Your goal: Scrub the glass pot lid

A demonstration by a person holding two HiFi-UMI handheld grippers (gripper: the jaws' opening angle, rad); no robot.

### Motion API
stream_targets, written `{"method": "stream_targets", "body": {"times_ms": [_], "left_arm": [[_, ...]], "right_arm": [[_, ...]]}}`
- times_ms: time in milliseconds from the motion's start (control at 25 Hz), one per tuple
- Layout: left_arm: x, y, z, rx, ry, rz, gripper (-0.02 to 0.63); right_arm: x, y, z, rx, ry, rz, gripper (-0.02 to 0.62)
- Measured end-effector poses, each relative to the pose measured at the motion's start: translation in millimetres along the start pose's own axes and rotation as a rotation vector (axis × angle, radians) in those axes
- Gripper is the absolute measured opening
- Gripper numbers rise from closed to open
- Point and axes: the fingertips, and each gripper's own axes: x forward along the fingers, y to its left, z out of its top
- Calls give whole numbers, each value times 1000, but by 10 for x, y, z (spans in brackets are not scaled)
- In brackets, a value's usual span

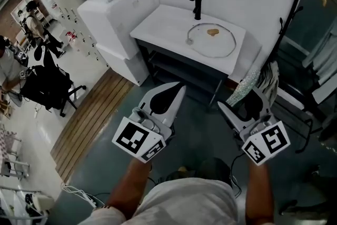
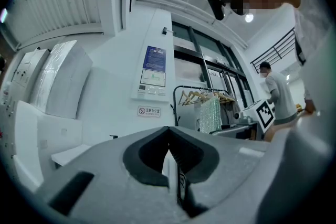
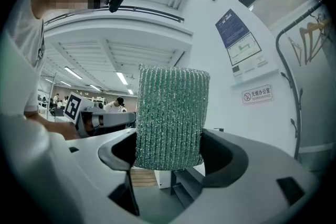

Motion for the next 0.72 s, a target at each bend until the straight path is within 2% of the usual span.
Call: {"method": "stream_targets", "body": {"times_ms": [320,720], "left_arm": [[59,186,-14,-8,-3,-5,15],[405,643,-154,-4,21,41,15]], "right_arm": [[152,-55,-37,-6,7,-6,348],[592,-500,-107,6,-5,19,348]]}}
